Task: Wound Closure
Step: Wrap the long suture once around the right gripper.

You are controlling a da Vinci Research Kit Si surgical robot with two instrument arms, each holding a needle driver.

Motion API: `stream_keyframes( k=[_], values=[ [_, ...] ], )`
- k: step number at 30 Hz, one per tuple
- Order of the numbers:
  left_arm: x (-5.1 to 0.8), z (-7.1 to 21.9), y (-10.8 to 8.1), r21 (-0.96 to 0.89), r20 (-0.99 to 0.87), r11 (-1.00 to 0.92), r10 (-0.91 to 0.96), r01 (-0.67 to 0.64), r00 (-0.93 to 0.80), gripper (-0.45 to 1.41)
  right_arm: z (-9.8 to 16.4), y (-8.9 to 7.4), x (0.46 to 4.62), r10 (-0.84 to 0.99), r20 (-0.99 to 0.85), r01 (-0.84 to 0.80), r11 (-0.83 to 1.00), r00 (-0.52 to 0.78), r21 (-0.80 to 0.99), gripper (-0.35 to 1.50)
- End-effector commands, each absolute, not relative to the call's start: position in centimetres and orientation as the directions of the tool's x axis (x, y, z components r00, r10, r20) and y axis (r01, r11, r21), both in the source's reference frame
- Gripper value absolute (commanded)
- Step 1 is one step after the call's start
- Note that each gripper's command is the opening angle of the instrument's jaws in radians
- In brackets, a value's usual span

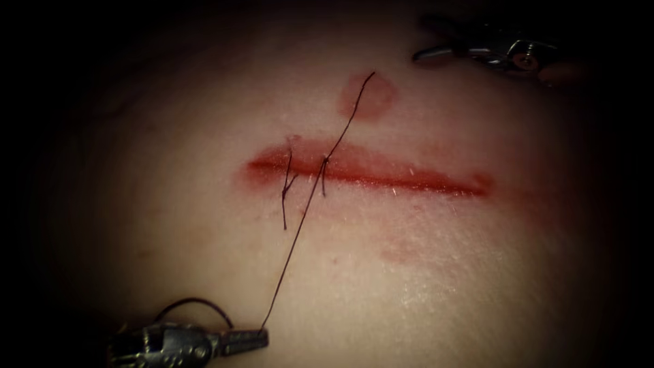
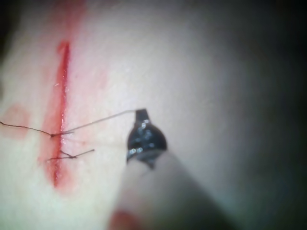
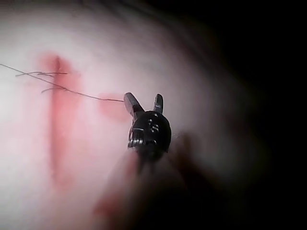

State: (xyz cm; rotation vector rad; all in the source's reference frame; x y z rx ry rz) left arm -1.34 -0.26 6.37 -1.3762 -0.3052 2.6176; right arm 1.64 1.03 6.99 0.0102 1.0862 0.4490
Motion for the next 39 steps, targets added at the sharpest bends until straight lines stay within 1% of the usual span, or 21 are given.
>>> stream_keyframes(
  k=[1, 3, 4, 7, 8, 9, 11, 14, 15, 16, 18, 21, 26, 30, 36, 39],
  values=[
    [-1.41, 6.4, -0.3, -0.26, -0.793, -0.964, 0.242, -0.049, -0.559, -0.45, 6.7, 0.8, 1.88, 0.352, -0.863, -0.324, 0.916, 0.362, 0.238, 1.38],
    [-1.43, 6.4, -0.3, -0.257, -0.794, -0.965, 0.239, -0.047, -0.559, -0.45, 6.5, 0.6, 2.03, 0.33, -0.878, -0.313, 0.923, 0.347, 0.223, 1.34],
    [-1.46, 6.3, -0.3, -0.254, -0.794, -0.966, 0.236, -0.046, -0.56, -0.45, 6.4, 0.4, 2.23, 0.32, -0.885, -0.305, 0.927, 0.337, 0.218, 1.34],
    [-1.52, 6.3, -0.3, -0.256, -0.798, -0.966, 0.234, -0.039, -0.555, -0.45, 6.4, 0.2, 2.52, 0.306, -0.895, -0.292, 0.932, 0.325, 0.213, 1.34],
    [-1.56, 6.3, -0.2, -0.254, -0.8, -0.967, 0.231, -0.036, -0.554, -0.45, 6.4, 0.0, 2.76, 0.292, -0.904, -0.284, 0.937, 0.313, 0.204, 1.34],
    [-1.58, 6.3, -0.2, -0.255, -0.8, -0.966, 0.232, -0.035, -0.553, -0.45, 6.4, -0.1, 2.86, 0.284, -0.908, -0.279, 0.94, 0.307, 0.199, 1.34],
    [-1.64, 6.4, -0.2, -0.257, -0.804, -0.966, 0.23, -0.028, -0.548, -0.45, 6.7, -0.4, 3.3, 0.279, -0.916, -0.257, 0.944, 0.287, 0.207, 1.34],
    [-1.64, 6.4, -0.2, -0.257, -0.805, -0.966, 0.23, -0.027, -0.547, -0.45, 7.0, -0.7, 3.54, 0.291, -0.911, -0.251, 0.943, 0.292, 0.221, 1.33],
    [-1.64, 6.4, -0.2, -0.257, -0.805, -0.966, 0.23, -0.027, -0.547, -0.45, 7.0, -0.7, 3.54, 0.291, -0.911, -0.251, 0.943, 0.292, 0.221, 1.33],
    [-1.65, 6.3, -0.2, -0.253, -0.807, -0.967, 0.223, -0.021, -0.546, -0.45, 7.1, -0.8, 3.59, 0.299, -0.908, -0.25, 0.941, 0.295, 0.229, 1.28],
    [-1.64, 6.2, -0.1, -0.251, -0.81, -0.968, 0.218, -0.014, -0.544, -0.45, 7.2, -0.8, 3.6, 0.304, -0.906, -0.253, 0.939, 0.294, 0.233, 1.28],
    [-1.62, 6.1, 0.0, -0.251, -0.817, -0.968, 0.215, -0.006, -0.535, -0.45, 7.3, -0.9, 3.58, 0.296, -0.907, -0.248, 0.942, 0.3, 0.226, 1.18],
    [-1.65, 6.0, 0.3, -0.238, -0.824, -0.971, 0.206, -0.007, -0.528, -0.45, 7.6, -1.1, 3.55, 0.302, -0.905, -0.259, 0.939, 0.299, 0.227, 1.13],
    [-1.73, 6.0, 0.4, -0.234, -0.825, -0.972, 0.203, -0.008, -0.527, -0.45, 7.8, -1.3, 3.5, 0.309, -0.901, -0.271, 0.935, 0.304, 0.229, 1.13],
    [-1.7, 6.2, 0.9, -0.233, -0.82, -0.972, 0.208, -0.021, -0.533, -0.45, 8.0, -1.4, 3.2, 0.31, -0.89, -0.289, 0.932, 0.333, 0.217, 1.06],
    [-1.68, 6.2, 1.1, -0.242, -0.818, -0.97, 0.217, -0.025, -0.532, -0.45, 8.0, -1.4, 3.13, 0.316, -0.888, -0.294, 0.93, 0.334, 0.22, 1.02]
  ],
)
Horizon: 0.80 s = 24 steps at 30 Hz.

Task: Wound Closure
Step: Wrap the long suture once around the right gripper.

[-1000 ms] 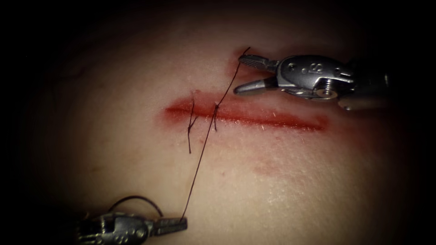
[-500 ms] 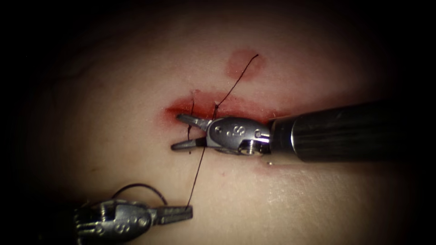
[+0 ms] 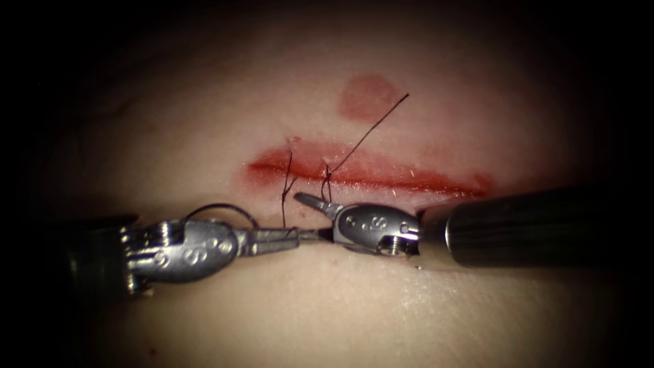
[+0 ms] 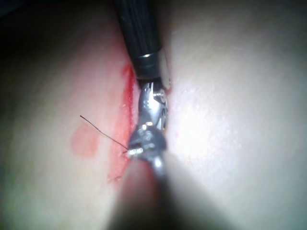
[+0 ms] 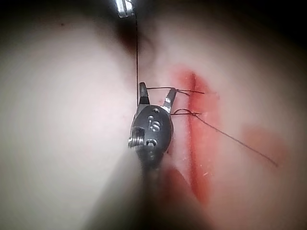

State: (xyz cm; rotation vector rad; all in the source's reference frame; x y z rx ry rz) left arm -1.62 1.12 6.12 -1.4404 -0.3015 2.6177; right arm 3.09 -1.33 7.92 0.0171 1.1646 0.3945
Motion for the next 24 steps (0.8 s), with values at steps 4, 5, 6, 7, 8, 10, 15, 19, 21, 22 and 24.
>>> stream_keyframes(
  k=[4, 5, 6, 7, 8, 10, 15, 19, 21, 22, 24],
  values=[
    [-1.69, 6.2, 1.3, -0.231, -0.816, -0.972, 0.211, -0.03, -0.539, -0.45, 8.0, -1.4, 3.14, 0.316, -0.887, -0.294, 0.93, 0.337, 0.22, 1.02],
    [-1.7, 6.2, 1.4, -0.235, -0.815, -0.971, 0.215, -0.033, -0.538, -0.45, 8.0, -1.4, 3.15, 0.316, -0.887, -0.294, 0.93, 0.337, 0.22, 1.02],
    [-1.71, 6.2, 1.5, -0.232, -0.815, -0.972, 0.213, -0.032, -0.538, -0.45, 8.0, -1.4, 3.16, 0.316, -0.888, -0.295, 0.93, 0.334, 0.219, 1.02],
    [-1.76, 6.3, 1.6, -0.231, -0.814, -0.972, 0.212, -0.034, -0.541, -0.45, 8.0, -1.4, 3.17, 0.315, -0.891, -0.299, 0.929, 0.327, 0.218, 1.02],
    [-1.79, 6.3, 1.6, -0.232, -0.812, -0.972, 0.213, -0.035, -0.543, -0.45, 8.0, -1.4, 3.17, 0.315, -0.891, -0.299, 0.929, 0.327, 0.218, 1.01],
    [-1.86, 6.4, 1.7, -0.232, -0.808, -0.972, 0.213, -0.036, -0.55, -0.45, 8.0, -1.4, 3.17, 0.314, -0.893, -0.304, 0.928, 0.323, 0.217, 1.01],
    [-2.02, 6.8, 1.8, -0.235, -0.798, -0.972, 0.197, -0.007, -0.57, -0.45, 7.9, -1.5, 3.07, 0.321, -0.9, -0.311, 0.923, 0.296, 0.228, 0.96],
    [-2.02, 7.2, 1.8, -0.227, -0.785, -0.974, 0.17, 0.021, -0.595, -0.45, 7.9, -1.4, 2.96, 0.327, -0.911, -0.336, 0.912, 0.25, 0.235, 0.92],
    [-2.02, 7.2, 1.8, -0.228, -0.781, -0.973, 0.17, 0.021, -0.601, -0.45, 7.8, -1.3, 2.96, 0.327, -0.917, -0.353, 0.905, 0.226, 0.236, 0.92],
    [-2.02, 7.3, 1.8, -0.231, -0.777, -0.973, 0.171, 0.021, -0.606, -0.45, 7.8, -1.3, 2.97, 0.328, -0.92, -0.365, 0.9, 0.212, 0.237, 0.92],
    [-2.03, 7.4, 1.8, -0.226, -0.775, -0.974, 0.167, 0.021, -0.61, -0.45, 7.8, -1.2, 2.97, 0.332, -0.922, -0.375, 0.895, 0.2, 0.241, 0.92]
  ],
)
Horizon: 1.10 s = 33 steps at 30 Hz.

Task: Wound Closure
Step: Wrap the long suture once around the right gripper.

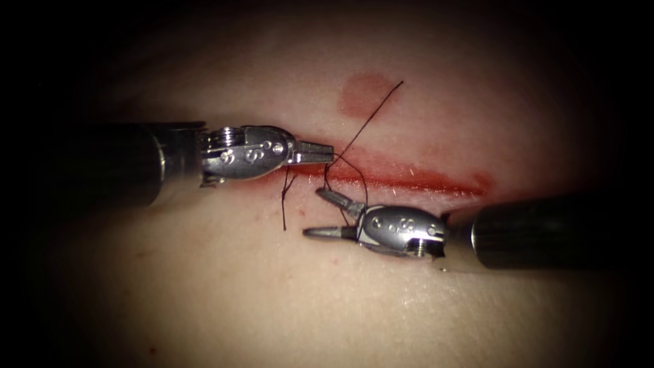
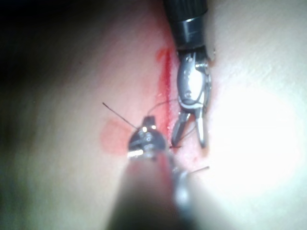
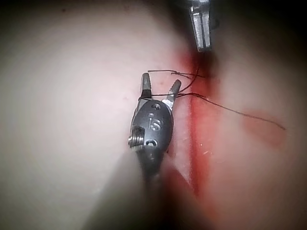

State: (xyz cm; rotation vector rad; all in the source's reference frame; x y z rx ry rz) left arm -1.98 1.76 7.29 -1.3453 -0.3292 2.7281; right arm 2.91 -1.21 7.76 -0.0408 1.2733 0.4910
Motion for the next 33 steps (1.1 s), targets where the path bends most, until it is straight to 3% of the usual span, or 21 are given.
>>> stream_keyframes(
  k=[1, 16, 24, 33],
  values=[
    [-2.04, 7.4, 1.71, -0.227, -0.772, -0.974, 0.167, 0.019, -0.613, -0.45, 7.77, -1.19, 2.97, 0.331, -0.928, -0.391, 0.887, 0.172, 0.244, 0.91],
    [-2.09, 7.59, 1.37, -0.236, -0.769, -0.971, 0.168, 0.03, -0.616, -0.45, 7.82, -1.0, 2.97, 0.414, -0.899, -0.517, 0.806, 0.143, 0.288, 0.84],
    [-2.03, 7.56, 1.49, -0.245, -0.774, -0.969, 0.172, 0.037, -0.609, -0.45, 7.78, -1.08, 2.91, 0.424, -0.895, -0.454, 0.83, 0.14, 0.323, 0.82],
    [-2.05, 7.72, 1.7, -0.243, -0.752, -0.969, 0.165, 0.035, -0.638, -0.45, 7.76, -1.2, 3.16, 0.423, -0.894, -0.372, 0.861, 0.147, 0.346, 0.82]
  ],
)
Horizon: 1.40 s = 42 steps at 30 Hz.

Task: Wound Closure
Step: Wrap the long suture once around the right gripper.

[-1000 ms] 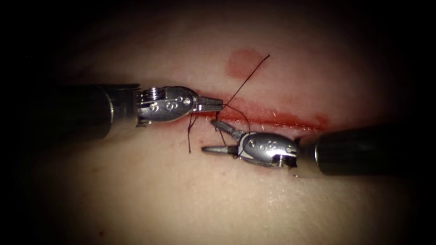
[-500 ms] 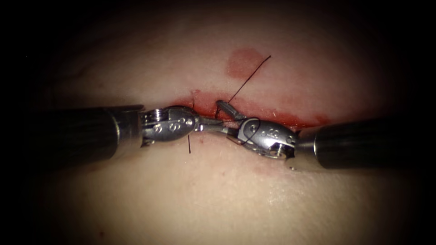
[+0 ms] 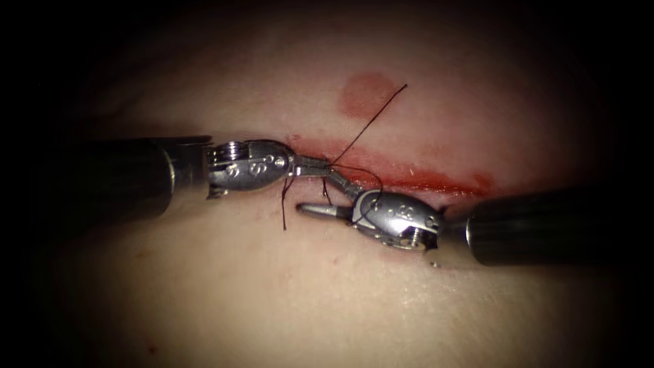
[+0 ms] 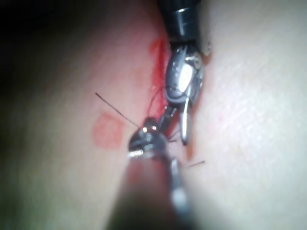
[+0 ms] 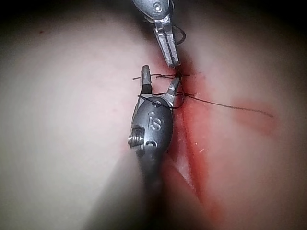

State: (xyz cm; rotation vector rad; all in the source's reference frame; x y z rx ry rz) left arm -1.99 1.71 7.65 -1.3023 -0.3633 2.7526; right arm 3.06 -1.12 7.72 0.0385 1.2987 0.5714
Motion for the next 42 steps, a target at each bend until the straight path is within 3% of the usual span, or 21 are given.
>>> stream_keyframes(
  k=[1, 16, 32, 42],
  values=[
    [-2.05, 7.77, 1.71, -0.24, -0.75, -0.97, 0.163, 0.035, -0.641, -0.45, 7.74, -1.21, 3.18, 0.421, -0.895, -0.363, 0.864, 0.144, 0.348, 0.82],
    [-2.0, 8.31, 1.7, -0.2, -0.701, -0.979, 0.12, 0.032, -0.703, -0.45, 7.58, -1.23, 3.16, 0.424, -0.897, -0.325, 0.872, 0.125, 0.367, 0.82],
    [-2.06, 8.69, 1.36, -0.237, -0.704, -0.971, 0.147, 0.035, -0.695, -0.45, 7.44, -1.07, 3.0, 0.401, -0.916, -0.376, 0.848, -0.009, 0.375, 0.74],
    [-2.0, 8.58, 1.29, -0.242, -0.707, -0.969, 0.146, 0.043, -0.692, -0.45, 7.6, -0.96, 3.06, 0.488, -0.87, -0.535, 0.716, -0.074, 0.448, 0.76]
  ],
)
